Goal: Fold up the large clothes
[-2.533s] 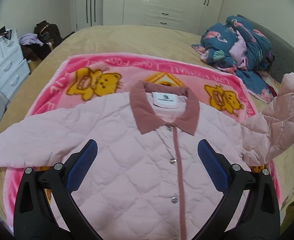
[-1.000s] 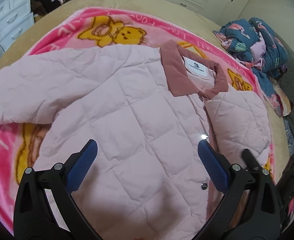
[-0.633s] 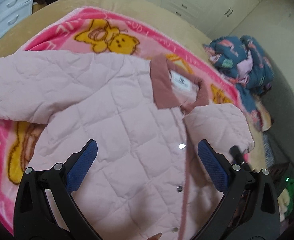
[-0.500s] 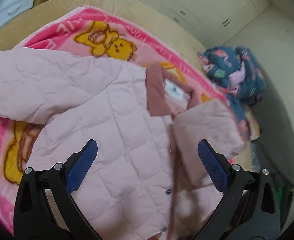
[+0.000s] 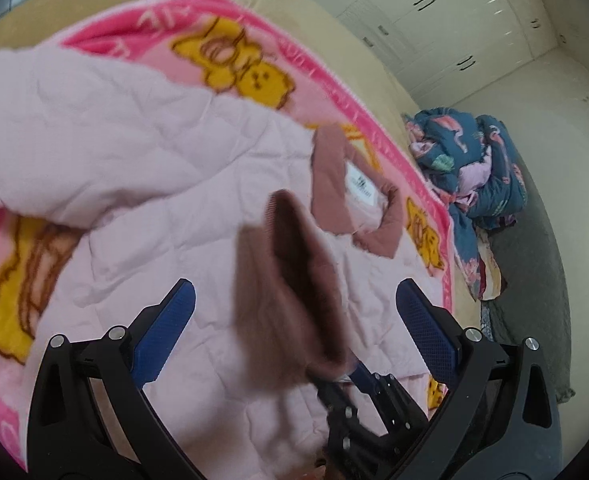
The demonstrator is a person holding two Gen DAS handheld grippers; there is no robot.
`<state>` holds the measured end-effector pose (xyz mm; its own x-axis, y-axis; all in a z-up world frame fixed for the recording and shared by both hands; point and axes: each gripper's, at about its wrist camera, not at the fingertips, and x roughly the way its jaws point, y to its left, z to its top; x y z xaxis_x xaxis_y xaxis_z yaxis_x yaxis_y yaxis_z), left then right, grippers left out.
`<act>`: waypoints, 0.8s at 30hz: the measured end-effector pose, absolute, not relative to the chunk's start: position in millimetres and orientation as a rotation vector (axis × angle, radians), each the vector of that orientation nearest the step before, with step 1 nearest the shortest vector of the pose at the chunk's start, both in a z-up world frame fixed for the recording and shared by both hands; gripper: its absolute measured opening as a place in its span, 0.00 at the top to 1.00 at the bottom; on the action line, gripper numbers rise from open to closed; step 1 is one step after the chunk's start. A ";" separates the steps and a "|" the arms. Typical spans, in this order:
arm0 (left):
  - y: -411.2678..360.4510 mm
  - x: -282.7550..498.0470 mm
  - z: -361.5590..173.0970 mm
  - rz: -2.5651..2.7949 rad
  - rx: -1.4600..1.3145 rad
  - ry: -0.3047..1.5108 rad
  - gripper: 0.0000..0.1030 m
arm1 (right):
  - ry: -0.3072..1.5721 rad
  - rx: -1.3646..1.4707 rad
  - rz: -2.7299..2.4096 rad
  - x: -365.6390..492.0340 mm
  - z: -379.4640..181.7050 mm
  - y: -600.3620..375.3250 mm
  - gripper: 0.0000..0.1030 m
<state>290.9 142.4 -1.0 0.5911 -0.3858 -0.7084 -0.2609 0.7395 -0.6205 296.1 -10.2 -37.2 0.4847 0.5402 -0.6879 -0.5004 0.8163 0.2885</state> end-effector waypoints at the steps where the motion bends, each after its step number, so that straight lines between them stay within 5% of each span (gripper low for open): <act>1: 140.9 292.7 -7.8 -0.083 -0.766 0.979 0.08 | 0.862 0.057 0.644 293.7 -38.1 -10.0 0.55; 6: 133.5 296.8 -36.4 -0.103 -0.790 1.053 0.08 | 0.856 0.106 0.678 279.7 -30.6 -21.7 0.37; 18: 100.4 304.1 -64.2 -0.151 -0.748 1.102 0.09 | 0.806 0.235 0.450 266.8 -17.6 -127.4 0.35; 20: 92.3 304.8 -63.8 -0.146 -0.706 1.101 0.15 | 0.806 0.258 0.391 265.7 -20.1 -149.7 0.35; 22: 84.8 306.5 -63.1 -0.139 -0.664 1.110 0.35 | 0.806 0.268 0.345 262.2 -21.8 -169.2 0.35; 24: 77.7 308.7 -59.5 -0.120 -0.587 1.106 0.44 | 0.805 0.275 0.298 260.4 -23.8 -186.1 0.35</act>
